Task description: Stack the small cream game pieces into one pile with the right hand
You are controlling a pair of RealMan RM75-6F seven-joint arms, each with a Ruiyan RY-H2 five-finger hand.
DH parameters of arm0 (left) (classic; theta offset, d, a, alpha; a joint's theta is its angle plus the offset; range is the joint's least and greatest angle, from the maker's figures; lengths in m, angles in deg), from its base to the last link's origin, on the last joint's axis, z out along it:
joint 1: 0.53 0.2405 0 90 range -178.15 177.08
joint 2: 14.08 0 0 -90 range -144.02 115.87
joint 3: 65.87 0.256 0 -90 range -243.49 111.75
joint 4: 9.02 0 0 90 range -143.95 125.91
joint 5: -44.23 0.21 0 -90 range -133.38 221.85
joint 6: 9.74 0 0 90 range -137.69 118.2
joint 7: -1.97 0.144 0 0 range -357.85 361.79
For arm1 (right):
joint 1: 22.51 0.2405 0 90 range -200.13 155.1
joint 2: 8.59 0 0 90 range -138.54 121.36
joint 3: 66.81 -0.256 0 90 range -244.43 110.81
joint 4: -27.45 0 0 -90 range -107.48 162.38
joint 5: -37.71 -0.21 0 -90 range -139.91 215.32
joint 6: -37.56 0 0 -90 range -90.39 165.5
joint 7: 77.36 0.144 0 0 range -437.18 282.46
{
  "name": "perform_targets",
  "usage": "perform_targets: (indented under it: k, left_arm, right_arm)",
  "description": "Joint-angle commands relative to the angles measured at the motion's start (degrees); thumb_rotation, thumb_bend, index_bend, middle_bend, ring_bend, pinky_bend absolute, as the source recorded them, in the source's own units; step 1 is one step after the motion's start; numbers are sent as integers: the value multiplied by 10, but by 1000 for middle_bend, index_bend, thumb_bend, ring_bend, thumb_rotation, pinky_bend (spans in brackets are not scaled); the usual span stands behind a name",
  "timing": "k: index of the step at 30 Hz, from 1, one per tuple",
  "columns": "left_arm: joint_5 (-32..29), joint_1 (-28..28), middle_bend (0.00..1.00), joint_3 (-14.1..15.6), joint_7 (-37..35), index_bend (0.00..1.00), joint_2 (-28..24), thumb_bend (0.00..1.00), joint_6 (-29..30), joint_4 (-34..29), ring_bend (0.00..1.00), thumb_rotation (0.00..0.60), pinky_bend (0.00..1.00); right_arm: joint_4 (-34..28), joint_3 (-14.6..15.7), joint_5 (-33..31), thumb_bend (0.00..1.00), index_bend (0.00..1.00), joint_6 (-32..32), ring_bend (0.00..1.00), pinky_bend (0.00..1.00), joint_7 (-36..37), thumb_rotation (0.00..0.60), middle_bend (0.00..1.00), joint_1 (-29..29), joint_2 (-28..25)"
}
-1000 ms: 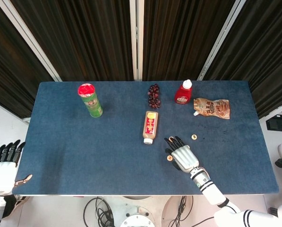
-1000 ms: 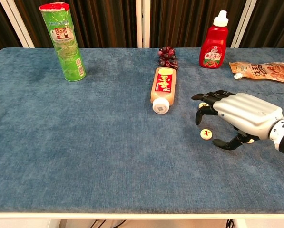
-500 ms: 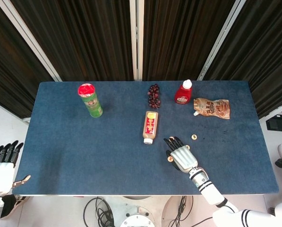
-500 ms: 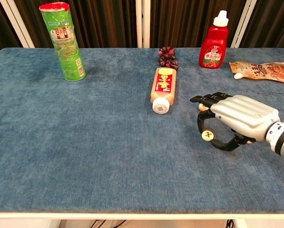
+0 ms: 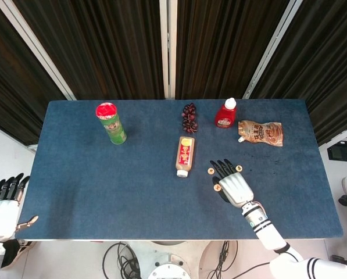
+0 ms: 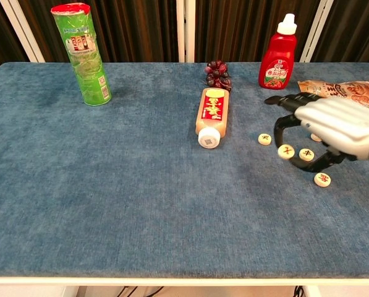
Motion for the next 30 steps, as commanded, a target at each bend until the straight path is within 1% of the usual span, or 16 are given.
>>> perform_targets:
  k: [1, 6, 11, 30]
  left_arm:
    - [0, 1, 0, 0, 1, 0, 0, 93, 0, -1, 0, 600, 0]
    - [-2, 0, 0, 2, 7, 0, 0, 93, -4, -2, 0, 600, 0]
    - [0, -1, 0, 2, 14, 0, 2, 93, -5, -5, 0, 600, 0]
    - [3, 5, 0, 4, -4, 0, 2, 93, 3, 1, 0, 600, 0]
  right_arm:
    - [-8, 6, -6, 323, 526, -5, 0, 0, 4, 600, 6, -10, -20]
    - [-10, 25, -9, 322, 528, -3, 0, 0, 4, 600, 6, -23, -39]
    - [-15, 33, -21, 322, 529, 7, 0, 0, -4, 600, 1, -28, -49]
    - [-20, 38, -43, 321, 531, 23, 0, 0, -43, 600, 0, -29, -47]
